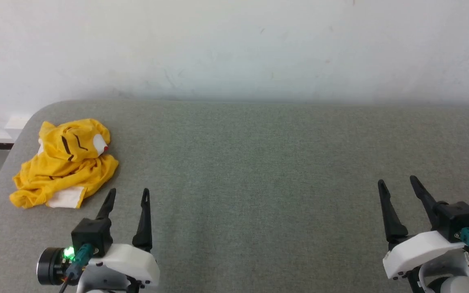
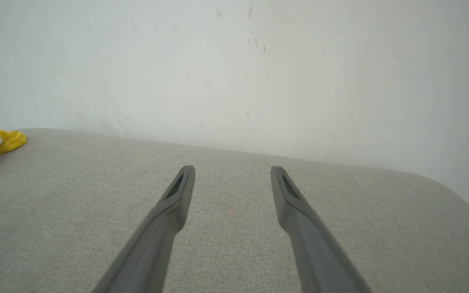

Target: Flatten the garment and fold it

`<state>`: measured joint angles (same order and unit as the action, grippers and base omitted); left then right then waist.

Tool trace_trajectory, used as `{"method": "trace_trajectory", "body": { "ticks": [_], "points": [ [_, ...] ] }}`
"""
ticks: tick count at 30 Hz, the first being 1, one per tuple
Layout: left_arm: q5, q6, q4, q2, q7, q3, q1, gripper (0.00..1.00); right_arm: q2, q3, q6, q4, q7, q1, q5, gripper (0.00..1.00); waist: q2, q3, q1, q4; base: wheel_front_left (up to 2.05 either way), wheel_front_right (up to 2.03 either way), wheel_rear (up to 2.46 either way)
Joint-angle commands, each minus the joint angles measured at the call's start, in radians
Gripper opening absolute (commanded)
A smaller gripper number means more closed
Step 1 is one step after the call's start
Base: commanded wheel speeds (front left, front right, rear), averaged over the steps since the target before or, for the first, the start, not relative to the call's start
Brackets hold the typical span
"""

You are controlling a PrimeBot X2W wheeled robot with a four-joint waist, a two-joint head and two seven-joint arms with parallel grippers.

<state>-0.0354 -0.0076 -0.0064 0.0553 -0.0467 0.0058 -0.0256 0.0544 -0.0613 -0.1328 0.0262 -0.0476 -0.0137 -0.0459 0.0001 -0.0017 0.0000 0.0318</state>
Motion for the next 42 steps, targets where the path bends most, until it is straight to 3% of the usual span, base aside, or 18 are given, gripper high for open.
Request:
{"method": "trace_trajectory", "body": {
  "ticks": [1,27,42],
  "points": [
    [-0.006,0.006,-0.005,-0.001,-0.012,0.007,-0.018,1.0,-0.001,-0.007,0.0,0.004,-0.011,-0.009,-0.011,1.0,-0.0001,-0.001,0.0,0.009,0.0,0.0,0.0],
    [-0.054,0.031,-0.012,-0.002,-0.064,0.018,-0.056,1.0,-0.002,-0.008,0.001,0.026,-0.063,-0.004,-0.029,1.0,-0.0001,-0.007,0.0,0.17,0.0,0.0,0.0],
    [-0.076,0.037,-0.011,-0.003,-0.095,0.024,-0.073,1.0,-0.002,0.046,0.001,0.063,-0.094,0.018,-0.049,1.0,-0.0001,-0.007,0.0,0.29,0.0,0.0,0.0]
  ]
}}
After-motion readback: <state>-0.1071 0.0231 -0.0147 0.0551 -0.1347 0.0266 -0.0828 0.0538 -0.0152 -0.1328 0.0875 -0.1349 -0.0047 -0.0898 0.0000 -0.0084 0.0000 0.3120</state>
